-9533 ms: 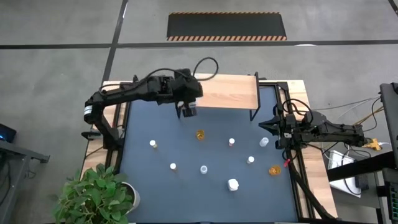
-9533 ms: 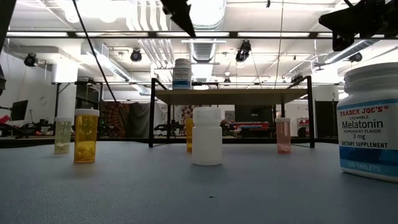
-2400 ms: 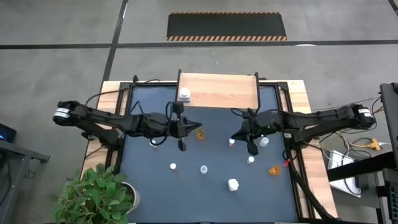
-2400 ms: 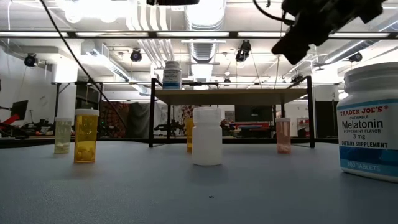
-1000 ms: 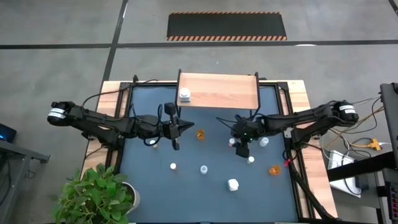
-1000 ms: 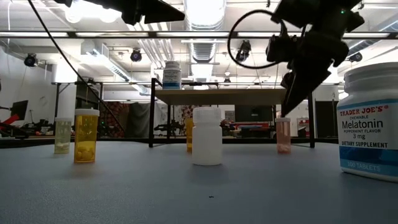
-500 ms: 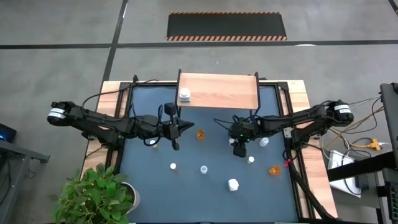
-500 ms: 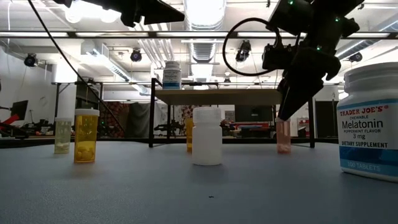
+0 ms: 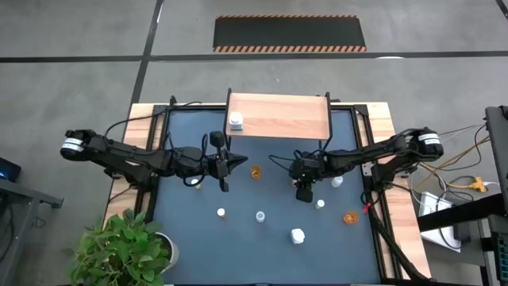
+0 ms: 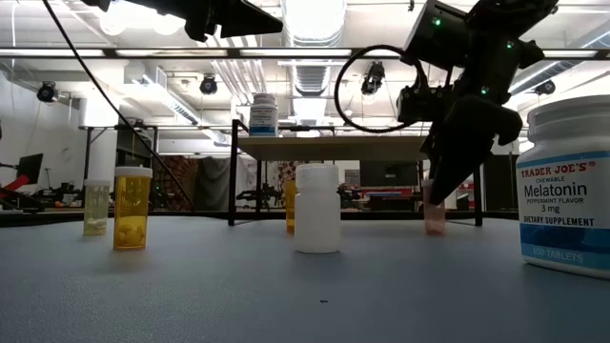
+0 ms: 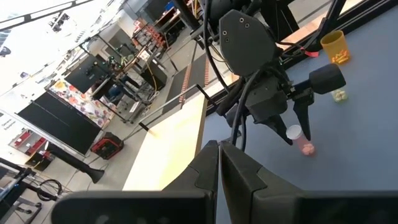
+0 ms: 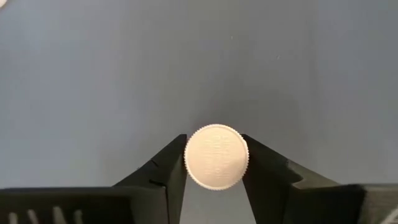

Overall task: Pick and place medicine bottles onto shelf by color
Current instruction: Put the pink pill bottle on the shelf

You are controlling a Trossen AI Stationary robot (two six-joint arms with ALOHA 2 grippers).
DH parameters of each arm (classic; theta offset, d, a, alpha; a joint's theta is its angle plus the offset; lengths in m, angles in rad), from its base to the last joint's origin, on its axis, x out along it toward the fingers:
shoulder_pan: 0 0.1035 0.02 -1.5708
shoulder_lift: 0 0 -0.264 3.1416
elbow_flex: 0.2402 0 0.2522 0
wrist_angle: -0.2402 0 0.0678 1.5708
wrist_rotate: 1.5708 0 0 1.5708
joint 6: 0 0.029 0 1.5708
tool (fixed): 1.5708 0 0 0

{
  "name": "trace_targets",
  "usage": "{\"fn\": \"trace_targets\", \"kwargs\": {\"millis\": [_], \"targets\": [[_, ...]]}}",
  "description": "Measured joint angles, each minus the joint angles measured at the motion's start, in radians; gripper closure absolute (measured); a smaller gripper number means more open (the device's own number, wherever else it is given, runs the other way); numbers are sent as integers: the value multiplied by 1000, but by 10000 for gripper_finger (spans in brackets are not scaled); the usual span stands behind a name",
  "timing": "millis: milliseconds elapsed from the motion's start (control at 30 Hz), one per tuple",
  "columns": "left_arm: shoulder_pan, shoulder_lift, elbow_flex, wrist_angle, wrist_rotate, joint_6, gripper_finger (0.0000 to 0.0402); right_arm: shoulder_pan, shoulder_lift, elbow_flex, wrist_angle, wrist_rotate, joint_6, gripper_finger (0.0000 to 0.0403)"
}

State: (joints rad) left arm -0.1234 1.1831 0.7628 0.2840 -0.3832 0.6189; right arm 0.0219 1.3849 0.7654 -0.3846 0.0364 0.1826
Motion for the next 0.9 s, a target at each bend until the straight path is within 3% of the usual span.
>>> {"fn": "trace_targets", "kwargs": {"millis": [300, 433, 600, 900], "targets": [[0, 0, 0, -3, -3, 0, 402, 0, -43, 0, -1, -26, 23, 303], [0, 0, -1, -2, -65, 0, 402, 0, -71, 19, -27, -89, 62, 300], [0, 0, -17, -1, -88, 21, 402, 5, -85, 148, -159, -165, 96, 299], [0, -11, -25, 3, -97, 28, 402, 9, -47, 468, -388, -151, 88, 298]]}}
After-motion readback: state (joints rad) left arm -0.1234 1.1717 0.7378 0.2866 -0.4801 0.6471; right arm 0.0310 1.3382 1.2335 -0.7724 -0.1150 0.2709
